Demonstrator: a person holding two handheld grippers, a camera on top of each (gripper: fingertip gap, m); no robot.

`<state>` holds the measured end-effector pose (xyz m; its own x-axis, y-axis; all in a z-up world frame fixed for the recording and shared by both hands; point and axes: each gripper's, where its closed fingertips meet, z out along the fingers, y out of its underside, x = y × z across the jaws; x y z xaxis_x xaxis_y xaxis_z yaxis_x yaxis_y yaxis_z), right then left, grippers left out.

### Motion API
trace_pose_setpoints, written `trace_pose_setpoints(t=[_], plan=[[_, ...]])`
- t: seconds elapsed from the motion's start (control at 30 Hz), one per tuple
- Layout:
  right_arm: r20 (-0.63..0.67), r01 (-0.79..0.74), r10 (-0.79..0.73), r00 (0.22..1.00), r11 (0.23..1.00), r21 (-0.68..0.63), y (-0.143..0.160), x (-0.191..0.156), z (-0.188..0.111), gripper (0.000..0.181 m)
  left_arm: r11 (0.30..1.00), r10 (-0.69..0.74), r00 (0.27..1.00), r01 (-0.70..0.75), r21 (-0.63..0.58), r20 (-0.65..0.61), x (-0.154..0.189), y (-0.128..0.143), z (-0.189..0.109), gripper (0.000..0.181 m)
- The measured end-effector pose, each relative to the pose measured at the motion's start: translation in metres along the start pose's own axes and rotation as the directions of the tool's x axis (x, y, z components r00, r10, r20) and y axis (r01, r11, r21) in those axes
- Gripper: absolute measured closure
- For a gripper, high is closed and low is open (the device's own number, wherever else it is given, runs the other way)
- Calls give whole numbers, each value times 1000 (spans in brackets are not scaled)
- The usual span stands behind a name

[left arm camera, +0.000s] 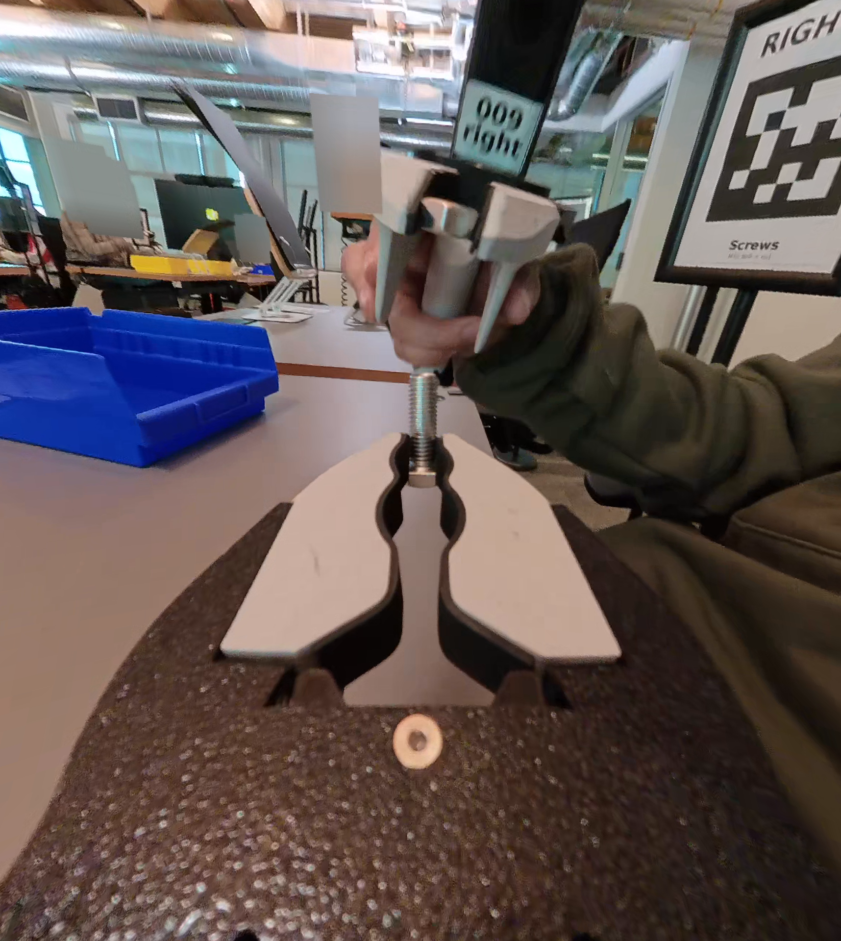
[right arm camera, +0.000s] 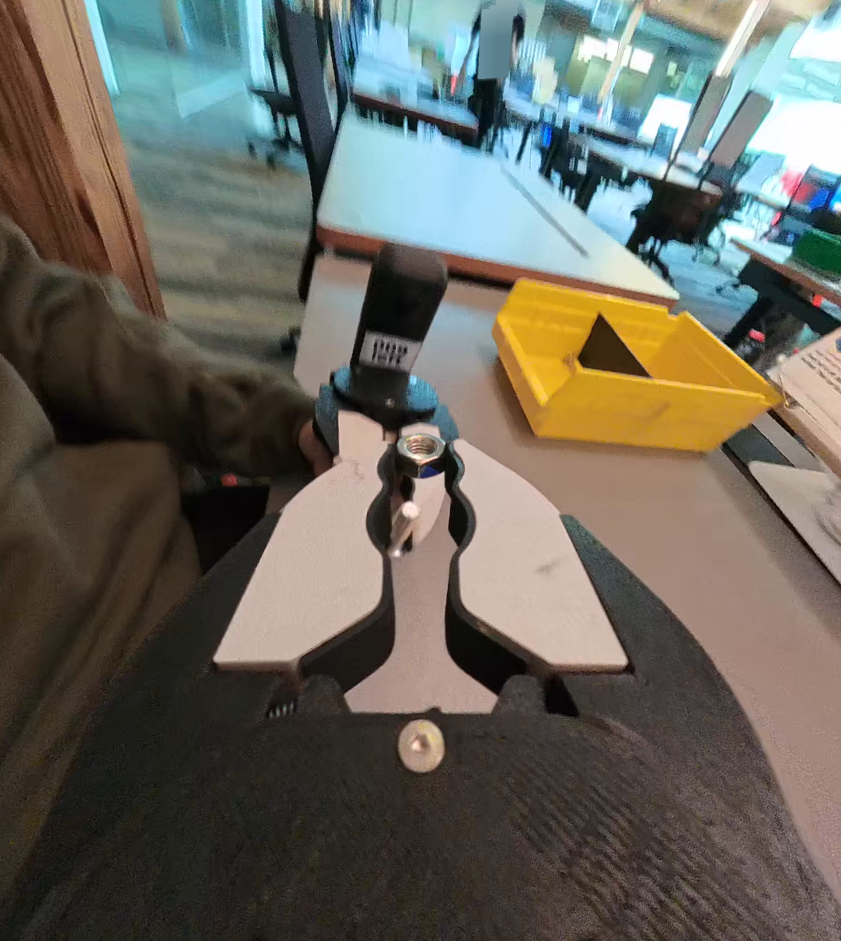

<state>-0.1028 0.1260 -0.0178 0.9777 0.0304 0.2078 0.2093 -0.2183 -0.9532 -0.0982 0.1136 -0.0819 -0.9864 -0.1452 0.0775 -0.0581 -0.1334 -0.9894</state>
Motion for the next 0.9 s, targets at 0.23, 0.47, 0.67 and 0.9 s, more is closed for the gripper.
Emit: trace_pose_setpoints(t=[0.23,0.47,0.67,0.9], plan=[[23,-154,153,988,964,216,18,-2,18,163,999,3,1000,-3,48,10,4,-4,-5,172],[-6,-147,151,989,971,190,29,-8,28,163,999,12,1000,-13,49,12,4,-4,-8,172],[0,-173,176,984,969,177,33,-6,26,163,999,23,999,-23,22,22,2,-1,-6,172],[34,-211,208,978,968,139,36,-8,23,163,999,34,999,-34,1,22,3,1,-4,172]])
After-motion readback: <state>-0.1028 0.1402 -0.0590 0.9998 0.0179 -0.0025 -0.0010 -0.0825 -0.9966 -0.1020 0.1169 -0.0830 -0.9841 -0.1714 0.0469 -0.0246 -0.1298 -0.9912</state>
